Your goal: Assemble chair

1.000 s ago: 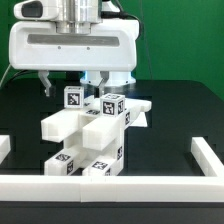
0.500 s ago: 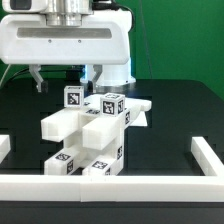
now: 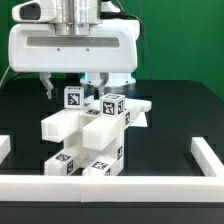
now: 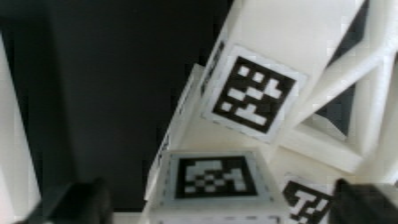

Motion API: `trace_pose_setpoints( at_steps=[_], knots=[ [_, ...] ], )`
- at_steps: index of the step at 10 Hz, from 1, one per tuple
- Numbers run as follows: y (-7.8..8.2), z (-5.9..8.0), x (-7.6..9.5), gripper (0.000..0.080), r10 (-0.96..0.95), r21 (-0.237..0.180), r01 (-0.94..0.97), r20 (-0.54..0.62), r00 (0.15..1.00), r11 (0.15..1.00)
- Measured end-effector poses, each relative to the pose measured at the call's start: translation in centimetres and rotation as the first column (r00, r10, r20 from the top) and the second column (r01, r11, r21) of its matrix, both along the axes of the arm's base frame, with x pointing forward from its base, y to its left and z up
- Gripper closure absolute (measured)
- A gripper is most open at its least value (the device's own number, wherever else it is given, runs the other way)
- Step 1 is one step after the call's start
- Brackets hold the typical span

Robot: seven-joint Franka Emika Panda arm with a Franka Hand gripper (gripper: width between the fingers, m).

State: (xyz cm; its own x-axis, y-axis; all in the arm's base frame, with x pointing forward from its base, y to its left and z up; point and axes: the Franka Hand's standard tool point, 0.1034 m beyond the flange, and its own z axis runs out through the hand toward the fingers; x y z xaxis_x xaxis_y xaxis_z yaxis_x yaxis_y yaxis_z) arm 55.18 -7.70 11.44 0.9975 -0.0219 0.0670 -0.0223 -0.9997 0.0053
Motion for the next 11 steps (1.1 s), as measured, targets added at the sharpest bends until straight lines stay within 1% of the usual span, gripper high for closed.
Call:
trace_pose_setpoints(
  at_steps=[1,2,3,8,11],
  knots=[
    [0.0,0.0,0.0,0.0373,0.0,0.0,0.0,0.0,1.0,1.0],
    [0.0,0.0,0.0,0.0373,0.0,0.0,0.0,0.0,1.0,1.0],
    [0.0,0.0,0.0,0.052,0.0,0.0,0.0,0.0,1.0,1.0],
    [0.0,-0.1,0.0,0.052,-0.037,0.003,0.037,0.0,0.999,0.999],
    [-0.7,0.0,1.4,0.0519,-0.215,0.006,0.215,0.014,0.977,0.977]
  ],
)
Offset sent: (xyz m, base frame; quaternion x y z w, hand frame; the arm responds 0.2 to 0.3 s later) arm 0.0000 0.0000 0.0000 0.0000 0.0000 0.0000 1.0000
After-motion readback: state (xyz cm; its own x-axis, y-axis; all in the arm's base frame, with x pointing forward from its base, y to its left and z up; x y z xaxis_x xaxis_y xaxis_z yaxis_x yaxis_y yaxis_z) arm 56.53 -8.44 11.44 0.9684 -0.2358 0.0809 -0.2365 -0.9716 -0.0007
